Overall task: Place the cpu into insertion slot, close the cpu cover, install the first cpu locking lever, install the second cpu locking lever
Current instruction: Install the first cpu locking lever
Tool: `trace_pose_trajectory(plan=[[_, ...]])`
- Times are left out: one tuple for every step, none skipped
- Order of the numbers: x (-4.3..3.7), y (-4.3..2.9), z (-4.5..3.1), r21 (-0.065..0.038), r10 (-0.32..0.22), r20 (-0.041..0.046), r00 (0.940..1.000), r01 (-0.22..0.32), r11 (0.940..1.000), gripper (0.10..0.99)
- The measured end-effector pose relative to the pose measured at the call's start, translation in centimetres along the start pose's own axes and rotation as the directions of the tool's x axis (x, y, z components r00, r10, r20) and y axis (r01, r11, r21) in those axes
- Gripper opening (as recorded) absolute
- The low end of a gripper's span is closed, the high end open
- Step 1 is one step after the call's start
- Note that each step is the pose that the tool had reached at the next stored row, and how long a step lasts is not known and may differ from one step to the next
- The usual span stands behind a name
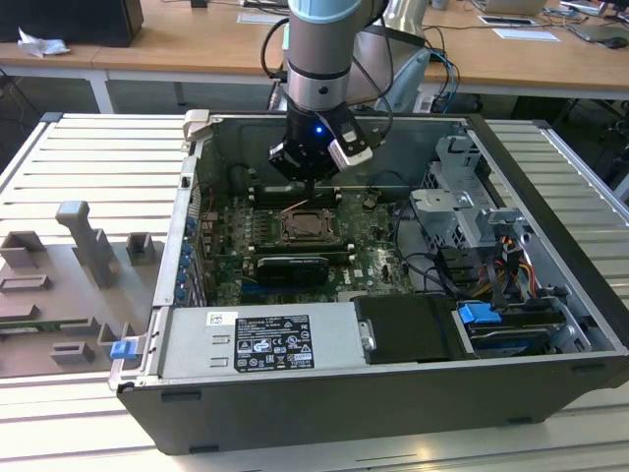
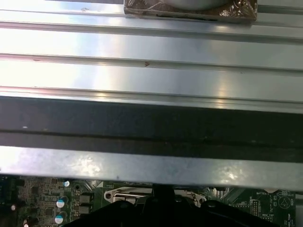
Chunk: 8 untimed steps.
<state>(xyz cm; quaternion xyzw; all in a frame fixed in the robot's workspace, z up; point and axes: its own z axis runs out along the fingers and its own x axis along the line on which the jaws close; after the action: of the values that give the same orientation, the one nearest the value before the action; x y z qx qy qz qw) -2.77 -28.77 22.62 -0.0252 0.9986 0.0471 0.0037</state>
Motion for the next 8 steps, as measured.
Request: trace_pose_trajectory(plan=[[-0.07,0.00,0.05,0.000,0.000,0.0000,1.0000,0.000,1.0000,0.106],[-0.19,-0.01,0.12,0.000,0.000,-0.0001,1.0000,0.000,1.0000,0.106],[-0.30,-0.01,0.19,0.000,0.000,-0.0001,1.0000,0.000,1.0000,0.106],[-0.43,0.00,0.30,0.000,0.000,-0.0001,1.0000,0.000,1.0000,0.106],[-0.50,0.00,0.38,0.000,0.000,0.0000,1.0000,0.000,1.0000,0.106],[-0.59,0.01,0.50,0.000,0.000,-0.0001,1.0000,0.000,1.0000,0.106],[-0.65,0.00,0.59,0.000,0.000,0.0000,1.0000,0.000,1.0000,0.106],[-0.75,-0.01,0.73,0.000,0.000,0.0000,1.0000,0.000,1.0000,0.106]])
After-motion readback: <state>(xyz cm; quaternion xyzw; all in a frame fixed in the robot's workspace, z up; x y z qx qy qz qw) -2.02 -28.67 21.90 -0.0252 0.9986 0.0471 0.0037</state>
